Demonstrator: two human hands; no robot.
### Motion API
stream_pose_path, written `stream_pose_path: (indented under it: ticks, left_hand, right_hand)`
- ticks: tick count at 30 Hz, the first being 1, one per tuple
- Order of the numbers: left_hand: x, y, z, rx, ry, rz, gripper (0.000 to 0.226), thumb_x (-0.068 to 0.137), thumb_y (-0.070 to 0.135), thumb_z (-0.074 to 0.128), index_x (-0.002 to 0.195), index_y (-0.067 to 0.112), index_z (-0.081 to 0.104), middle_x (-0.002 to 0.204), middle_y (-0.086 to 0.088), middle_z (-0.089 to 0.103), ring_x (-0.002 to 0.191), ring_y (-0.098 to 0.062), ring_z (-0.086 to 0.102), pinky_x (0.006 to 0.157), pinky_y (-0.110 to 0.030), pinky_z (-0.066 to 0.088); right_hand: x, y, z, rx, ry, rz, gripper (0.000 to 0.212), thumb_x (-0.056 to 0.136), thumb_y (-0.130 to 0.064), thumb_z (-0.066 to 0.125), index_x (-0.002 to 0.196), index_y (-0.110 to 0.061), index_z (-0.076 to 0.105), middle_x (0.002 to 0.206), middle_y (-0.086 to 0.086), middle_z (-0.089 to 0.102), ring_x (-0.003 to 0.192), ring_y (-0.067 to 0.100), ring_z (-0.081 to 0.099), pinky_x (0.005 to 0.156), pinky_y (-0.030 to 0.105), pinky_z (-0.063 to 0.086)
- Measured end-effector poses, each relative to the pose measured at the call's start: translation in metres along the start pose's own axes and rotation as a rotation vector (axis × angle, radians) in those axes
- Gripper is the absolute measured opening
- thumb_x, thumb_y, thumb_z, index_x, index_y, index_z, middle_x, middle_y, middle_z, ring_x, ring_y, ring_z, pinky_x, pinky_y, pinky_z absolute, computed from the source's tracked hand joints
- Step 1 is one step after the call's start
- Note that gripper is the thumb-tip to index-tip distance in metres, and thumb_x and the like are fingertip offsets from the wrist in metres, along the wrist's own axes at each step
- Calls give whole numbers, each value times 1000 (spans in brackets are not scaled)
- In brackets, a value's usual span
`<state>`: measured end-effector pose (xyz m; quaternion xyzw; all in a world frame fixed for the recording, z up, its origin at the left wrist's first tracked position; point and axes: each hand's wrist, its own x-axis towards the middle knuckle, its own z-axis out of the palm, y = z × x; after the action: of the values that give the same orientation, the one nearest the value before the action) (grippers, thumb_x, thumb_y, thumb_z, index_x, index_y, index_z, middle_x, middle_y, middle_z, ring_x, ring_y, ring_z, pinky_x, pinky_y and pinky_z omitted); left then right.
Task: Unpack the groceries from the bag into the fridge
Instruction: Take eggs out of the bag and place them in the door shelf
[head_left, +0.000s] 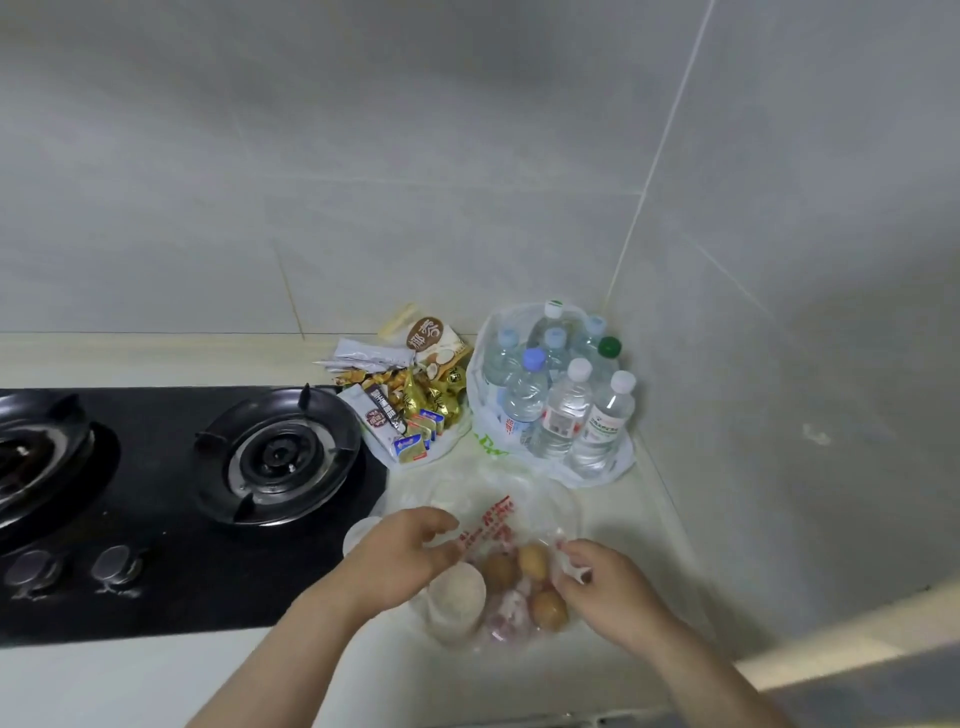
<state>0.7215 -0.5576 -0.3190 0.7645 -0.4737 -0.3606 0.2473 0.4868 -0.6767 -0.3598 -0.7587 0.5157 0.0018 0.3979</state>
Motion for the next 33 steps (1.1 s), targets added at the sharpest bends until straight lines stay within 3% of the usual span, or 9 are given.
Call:
stream_pose_path:
  ticks: [2, 5, 8, 12, 15, 23, 27, 31, 33]
  left_hand:
    - [19, -5, 1, -49, -55, -27, 37, 91, 30, 64, 127, 22, 62, 120, 15, 56, 116, -4, 55, 91, -11, 40]
    - [42, -6, 4, -93, -169, -77, 38, 86, 33, 65, 123, 24, 64, 115, 12, 56, 111, -7, 56, 88, -20, 47]
    - [59, -1, 11, -148, -224, -113, 22, 73, 37, 61, 90, 24, 68, 99, 2, 65, 90, -16, 60, 91, -39, 51]
    - [74, -2, 20, -163, -294, -166, 21, 84, 32, 64, 82, 12, 71, 80, -6, 69, 71, -18, 58, 68, -31, 45]
    - [83, -3, 26, -204, -314, -230, 24, 83, 34, 64, 63, 19, 63, 61, -1, 57, 59, -18, 48, 62, -30, 37]
    - [98, -5, 34, -274, -357, -374, 16, 80, 24, 68, 75, 10, 67, 70, -10, 64, 70, -27, 64, 80, -47, 57]
    - [98, -3, 35, -273, -361, -382, 23, 74, 22, 67, 83, 1, 69, 73, -12, 65, 69, -27, 64, 83, -49, 57]
    - [98, -7, 40, -281, -346, -358, 25, 67, 25, 65, 83, 8, 74, 73, -10, 67, 68, -24, 65, 83, -50, 58]
    - [96, -1, 39, -293, -309, -340, 18, 70, 22, 65, 81, 11, 73, 72, -8, 65, 62, -22, 61, 69, -41, 60]
  right_hand:
    - [11, 0, 4, 5, 3, 29, 43, 86, -33, 68, 128, -27, 61, 123, -4, 62, 114, 12, 60, 98, 26, 46]
    - [21, 2, 10, 15, -3, 66, 49, 87, -29, 68, 134, -20, 57, 130, -2, 59, 120, 13, 57, 97, 22, 43]
    - [28, 7, 14, 11, -18, 97, 50, 87, -30, 66, 135, -18, 56, 130, -1, 60, 118, 13, 57, 87, 21, 43]
    - [35, 12, 17, 51, -68, 140, 39, 79, -32, 69, 116, -21, 64, 111, -4, 68, 97, 11, 63, 78, 25, 49]
    - [40, 22, 19, 84, -100, 179, 58, 64, -51, 66, 114, -23, 65, 109, -4, 68, 94, 11, 63, 73, 25, 49]
    - [46, 31, 24, 324, -187, 145, 17, 81, -30, 78, 90, -23, 66, 85, -9, 68, 74, 2, 62, 67, 19, 49]
    - [46, 28, 33, 440, -146, 190, 38, 68, -38, 84, 80, -14, 57, 79, -1, 60, 66, 8, 56, 60, 25, 44]
    - [47, 29, 34, 506, -109, 260, 29, 76, -22, 84, 92, -12, 62, 92, 6, 70, 78, 15, 66, 65, 26, 52]
    - [48, 29, 31, 544, -84, 263, 35, 74, -24, 85, 94, -9, 61, 95, 12, 70, 80, 19, 67, 67, 30, 53]
